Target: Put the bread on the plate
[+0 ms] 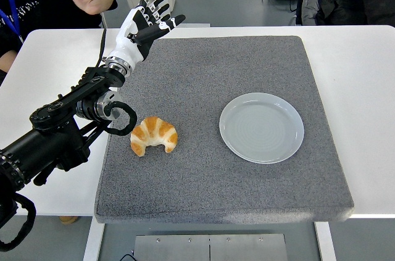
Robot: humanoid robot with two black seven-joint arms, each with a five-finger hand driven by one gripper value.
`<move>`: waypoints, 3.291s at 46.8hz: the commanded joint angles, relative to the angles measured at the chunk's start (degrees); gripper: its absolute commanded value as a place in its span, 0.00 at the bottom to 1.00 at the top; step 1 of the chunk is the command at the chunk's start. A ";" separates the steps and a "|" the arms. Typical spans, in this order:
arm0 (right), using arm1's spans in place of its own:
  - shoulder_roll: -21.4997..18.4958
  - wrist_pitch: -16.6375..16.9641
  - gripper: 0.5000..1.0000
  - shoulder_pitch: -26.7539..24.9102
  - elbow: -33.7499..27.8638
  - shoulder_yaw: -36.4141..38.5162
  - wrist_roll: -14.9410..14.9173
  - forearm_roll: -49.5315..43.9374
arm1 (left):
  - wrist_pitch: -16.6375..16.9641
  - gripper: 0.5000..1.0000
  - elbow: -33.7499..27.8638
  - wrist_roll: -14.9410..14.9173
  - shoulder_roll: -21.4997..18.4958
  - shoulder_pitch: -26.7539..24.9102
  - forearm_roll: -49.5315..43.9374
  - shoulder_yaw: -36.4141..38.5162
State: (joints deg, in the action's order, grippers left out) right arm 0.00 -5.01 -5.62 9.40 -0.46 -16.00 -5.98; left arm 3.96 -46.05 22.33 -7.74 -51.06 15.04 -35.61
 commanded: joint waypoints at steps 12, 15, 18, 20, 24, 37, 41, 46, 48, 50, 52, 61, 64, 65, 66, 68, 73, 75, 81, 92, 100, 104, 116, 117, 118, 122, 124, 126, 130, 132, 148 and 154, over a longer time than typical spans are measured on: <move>0.00 0.00 1.00 0.00 0.00 0.02 0.01 0.00 | 0.00 0.94 0.00 -0.35 0.00 0.00 -0.01 0.36; 0.00 0.00 1.00 0.00 0.00 0.02 0.01 0.00 | 0.00 0.94 0.00 -0.27 0.00 0.09 -0.09 0.19; 0.00 0.00 1.00 0.00 0.00 0.02 0.01 0.00 | -0.09 0.94 0.00 -0.18 0.09 0.18 -0.09 0.28; 0.00 0.00 1.00 0.00 0.00 0.02 0.01 0.00 | -0.09 0.94 0.00 -0.18 0.18 0.18 -0.09 0.36; 0.00 0.00 1.00 0.00 0.00 0.02 0.01 0.00 | -0.18 0.94 0.00 -0.09 1.14 0.26 -0.09 0.45; 0.00 0.00 1.00 0.00 0.00 0.02 0.01 0.00 | -0.62 0.94 0.00 0.00 1.50 0.53 -0.18 0.36; 0.00 0.00 1.00 0.00 0.00 0.02 0.01 0.00 | -0.62 0.94 0.00 0.09 1.50 0.53 -0.27 0.10; 0.00 0.00 1.00 0.00 0.00 -0.07 0.01 0.00 | -0.62 0.94 0.00 0.00 1.85 0.53 -0.27 0.10; 0.00 0.00 1.00 0.00 0.00 0.02 0.01 0.00 | -0.62 0.94 0.00 0.09 2.02 0.53 -0.27 0.01; 0.00 0.00 1.00 0.00 0.00 0.02 0.01 0.00 | -0.62 0.94 0.00 0.09 2.20 0.53 -0.27 0.01; 0.00 0.00 1.00 0.00 0.00 -0.07 0.01 0.00 | -0.62 0.94 0.00 0.09 2.20 0.61 -0.36 -0.07; 0.00 0.00 1.00 0.00 0.00 -0.07 0.01 0.00 | -0.62 0.94 0.00 0.00 2.20 0.61 -0.36 0.28; 0.00 0.00 1.00 0.00 0.00 0.02 0.01 0.00 | -0.62 0.94 0.00 0.00 2.20 0.61 -0.36 0.36; 0.00 0.00 1.00 0.00 0.00 0.02 0.01 0.00 | -0.62 0.94 0.00 0.00 2.20 0.61 -0.36 0.36; 0.00 0.00 1.00 0.00 0.00 0.02 0.01 0.00 | -0.62 0.94 0.00 0.00 2.20 0.61 -0.36 0.36; 0.00 0.00 1.00 0.00 0.00 0.02 0.01 0.00 | -0.62 0.94 0.00 0.00 2.02 0.61 -0.36 0.45; 0.00 0.00 1.00 0.00 0.00 0.02 0.01 0.00 | -0.62 0.94 0.00 -0.09 2.03 0.61 -0.36 0.45; 0.00 0.00 1.00 0.00 0.00 0.02 0.01 0.00 | -0.62 0.94 0.00 -0.18 2.02 0.70 -0.36 0.45; 0.00 0.00 1.00 0.00 0.00 -0.07 0.01 0.00 | -0.53 0.94 0.00 -0.53 1.94 0.79 -0.36 0.54; 0.00 0.00 1.00 0.00 0.00 0.02 0.01 0.00 | -0.62 0.93 -0.88 -2.19 1.15 0.79 -0.36 0.54; 0.00 0.00 1.00 0.00 0.09 0.10 0.01 0.00 | -0.62 0.91 -2.37 -9.22 -0.96 0.70 -0.27 -0.16; 0.00 0.09 1.00 0.00 0.26 0.11 0.01 0.00 | -0.53 0.90 -5.44 -12.04 -3.16 0.88 -0.27 -0.16; 0.00 0.09 1.00 0.00 0.18 0.02 0.01 0.00 | -0.18 0.88 -15.20 -13.71 -12.30 0.70 0.34 0.45; 0.00 0.09 1.00 0.09 0.18 0.02 0.01 0.00 | -0.18 0.88 -15.73 -13.71 -13.00 0.70 0.43 0.54; 0.00 0.09 1.00 0.09 0.18 0.10 0.01 0.09 | -0.18 0.88 -16.26 -13.71 -13.70 0.62 0.69 0.54; 0.00 0.00 1.00 0.17 0.18 0.02 0.01 0.00 | -0.18 0.87 -18.89 -13.45 -16.51 0.70 3.59 0.45; 0.00 0.09 1.00 0.18 0.18 0.11 0.01 0.00 | -0.09 0.87 -20.38 -13.27 -17.75 0.79 6.04 0.45; 0.00 0.00 1.00 0.18 0.18 0.10 0.01 0.00 | -0.18 0.87 -21.96 -13.18 -18.89 0.97 9.03 0.54; 0.00 0.00 1.00 0.26 0.18 0.11 0.01 0.00 | -0.09 0.87 -25.13 -13.18 -20.91 1.84 15.80 0.63; 0.00 0.09 1.00 0.26 0.18 0.11 0.01 0.00 | -0.18 0.87 -26.62 -13.18 -21.79 2.37 19.49 0.63; 0.00 0.09 1.00 0.35 0.18 0.11 0.01 0.00 | -0.26 0.87 -34.80 -13.62 -27.77 3.16 44.19 4.40; 0.00 0.00 1.00 0.70 0.18 0.11 0.01 0.00 | -1.14 0.87 -38.58 -14.15 -31.46 2.20 46.66 6.95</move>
State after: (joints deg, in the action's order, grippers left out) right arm 0.00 -4.98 -5.10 9.59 -0.35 -16.00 -5.98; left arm 3.42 -82.80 8.43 -37.28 -48.40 60.94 -29.87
